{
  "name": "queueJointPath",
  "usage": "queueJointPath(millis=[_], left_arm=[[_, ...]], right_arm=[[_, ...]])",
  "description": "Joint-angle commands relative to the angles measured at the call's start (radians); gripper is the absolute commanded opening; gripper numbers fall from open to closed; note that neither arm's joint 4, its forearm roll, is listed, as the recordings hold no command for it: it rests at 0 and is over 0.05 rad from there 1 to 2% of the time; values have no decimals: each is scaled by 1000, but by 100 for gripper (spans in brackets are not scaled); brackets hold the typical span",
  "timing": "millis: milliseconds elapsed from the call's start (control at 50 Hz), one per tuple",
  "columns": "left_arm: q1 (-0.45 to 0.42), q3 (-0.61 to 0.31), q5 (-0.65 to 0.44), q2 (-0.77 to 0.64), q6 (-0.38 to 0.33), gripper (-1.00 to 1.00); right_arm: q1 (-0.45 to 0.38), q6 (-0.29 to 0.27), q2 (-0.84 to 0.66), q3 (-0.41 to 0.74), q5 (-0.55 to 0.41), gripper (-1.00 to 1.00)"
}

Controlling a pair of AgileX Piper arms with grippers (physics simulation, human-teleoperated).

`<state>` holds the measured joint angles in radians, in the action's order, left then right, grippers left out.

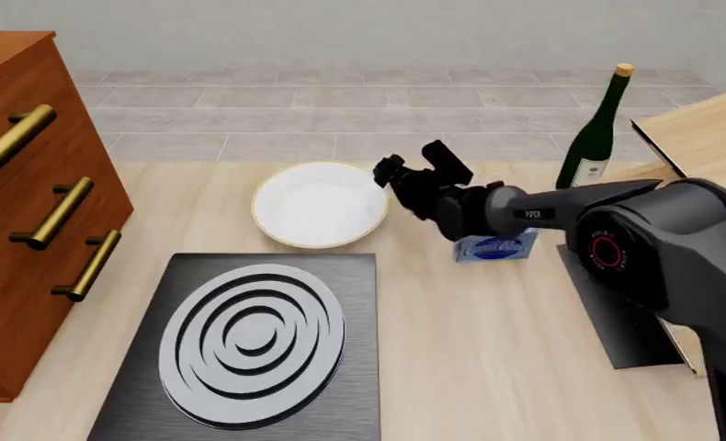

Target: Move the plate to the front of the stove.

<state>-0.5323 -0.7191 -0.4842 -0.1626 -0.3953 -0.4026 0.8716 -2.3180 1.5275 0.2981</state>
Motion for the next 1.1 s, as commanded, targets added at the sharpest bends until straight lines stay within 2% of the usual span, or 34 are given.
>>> queueJointPath(millis=[20, 260, 380, 520, 560, 620, 680, 720, 840, 940, 980, 1020, 1060, 1080, 1100], left_arm=[[0, 1, -2, 5, 0, 100], [2, 5, 2, 8, 4, 100], [-2, 22, 21, -4, 30, 100], [-15, 43, 47, -25, 61, 100], [-16, 43, 52, -30, 65, 100], [-19, 43, 58, -39, 74, 100], [-17, 36, 65, -48, 91, 100], [-18, 34, 67, -51, 96, 100], [-24, 41, 85, -59, 104, 100], [-23, 45, 90, -60, 114, 100], [-23, 47, 93, -63, 121, 100], [-20, 50, 97, -67, 124, 100], [-20, 55, 103, -73, 129, 100], [-21, 56, 105, -75, 134, 100], [-20, 58, 109, -78, 139, 100]], right_arm=[[48, -80, 41, 10, -58, 100], [67, -139, 111, -7, -73, 100], [65, -218, 183, -36, -77, 100], [65, -277, 268, -96, -71, 100], [63, -322, 294, -107, -73, 100], [61, -344, 320, -126, -74, 100], [66, -412, 371, -160, -75, 100], [64, -411, 382, -184, -65, 100], [65, -506, 475, -283, -27, 100], [46, -542, 550, -364, 3, 100], [35, -590, 601, -409, 19, 100], [32, -577, 626, -434, 24, 100], [14, -618, 675, -471, 33, 100], [14, -611, 692, -487, 36, 100], [6, -631, 725, -508, 38, 100]])
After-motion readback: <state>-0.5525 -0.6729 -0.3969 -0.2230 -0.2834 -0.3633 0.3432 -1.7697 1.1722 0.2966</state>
